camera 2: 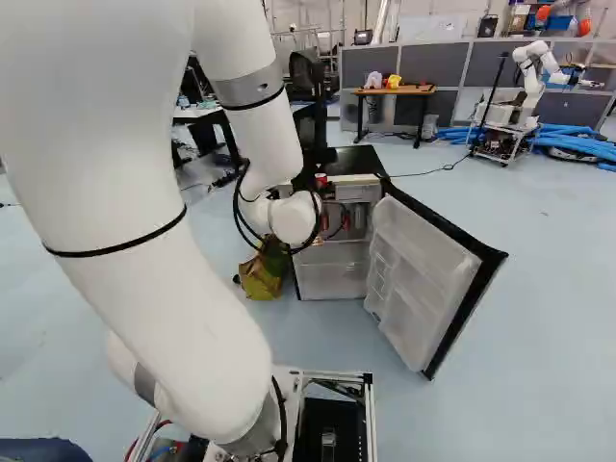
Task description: Grab a drink from the fridge
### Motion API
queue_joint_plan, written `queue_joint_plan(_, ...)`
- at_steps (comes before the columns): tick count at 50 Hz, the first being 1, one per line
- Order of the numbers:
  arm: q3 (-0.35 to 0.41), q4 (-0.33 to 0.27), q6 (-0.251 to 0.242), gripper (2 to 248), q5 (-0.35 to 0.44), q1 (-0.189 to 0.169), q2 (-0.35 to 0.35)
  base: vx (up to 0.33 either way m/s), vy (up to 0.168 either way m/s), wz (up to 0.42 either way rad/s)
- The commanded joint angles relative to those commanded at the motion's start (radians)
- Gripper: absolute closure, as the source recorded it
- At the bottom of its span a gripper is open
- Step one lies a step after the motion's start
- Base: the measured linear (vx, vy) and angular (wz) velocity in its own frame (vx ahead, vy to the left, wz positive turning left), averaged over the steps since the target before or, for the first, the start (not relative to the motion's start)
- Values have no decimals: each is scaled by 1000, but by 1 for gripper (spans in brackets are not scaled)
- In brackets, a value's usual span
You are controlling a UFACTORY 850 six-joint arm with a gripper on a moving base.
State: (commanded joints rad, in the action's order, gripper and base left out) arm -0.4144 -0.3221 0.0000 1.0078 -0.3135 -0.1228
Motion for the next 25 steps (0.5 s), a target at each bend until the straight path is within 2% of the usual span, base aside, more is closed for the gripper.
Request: queue_joint_plan(25, -62, 0, 0, 155, 0, 14, 6, 0, 0, 0)
